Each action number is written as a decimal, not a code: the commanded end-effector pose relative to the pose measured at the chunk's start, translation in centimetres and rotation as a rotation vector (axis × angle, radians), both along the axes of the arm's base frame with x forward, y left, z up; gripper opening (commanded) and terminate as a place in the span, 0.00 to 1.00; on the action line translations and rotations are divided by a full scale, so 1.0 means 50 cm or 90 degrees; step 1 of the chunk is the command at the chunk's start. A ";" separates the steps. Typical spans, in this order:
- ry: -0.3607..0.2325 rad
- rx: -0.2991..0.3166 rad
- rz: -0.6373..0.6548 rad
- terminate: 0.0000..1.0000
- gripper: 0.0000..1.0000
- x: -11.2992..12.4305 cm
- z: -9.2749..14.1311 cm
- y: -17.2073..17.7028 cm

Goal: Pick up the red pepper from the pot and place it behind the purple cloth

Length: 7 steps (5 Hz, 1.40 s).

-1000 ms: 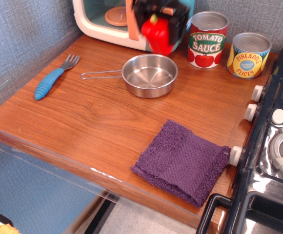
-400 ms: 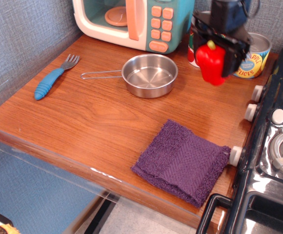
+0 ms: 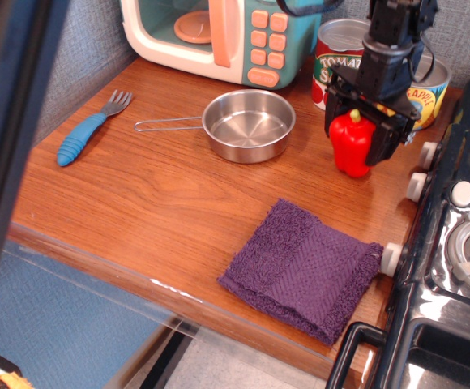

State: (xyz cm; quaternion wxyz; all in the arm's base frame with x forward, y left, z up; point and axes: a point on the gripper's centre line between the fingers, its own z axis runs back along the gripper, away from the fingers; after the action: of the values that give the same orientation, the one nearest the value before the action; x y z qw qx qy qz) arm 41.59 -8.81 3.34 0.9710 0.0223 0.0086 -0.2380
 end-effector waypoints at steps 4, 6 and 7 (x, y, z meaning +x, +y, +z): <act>-0.168 -0.089 0.036 0.00 1.00 -0.037 0.266 0.031; -0.155 -0.052 0.130 0.00 1.00 -0.122 0.297 0.109; -0.132 -0.007 0.148 0.00 1.00 -0.147 0.256 0.153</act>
State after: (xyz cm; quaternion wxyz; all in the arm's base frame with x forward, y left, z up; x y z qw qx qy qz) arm 34.70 -1.25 13.46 0.9903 0.0377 -0.0527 -0.1227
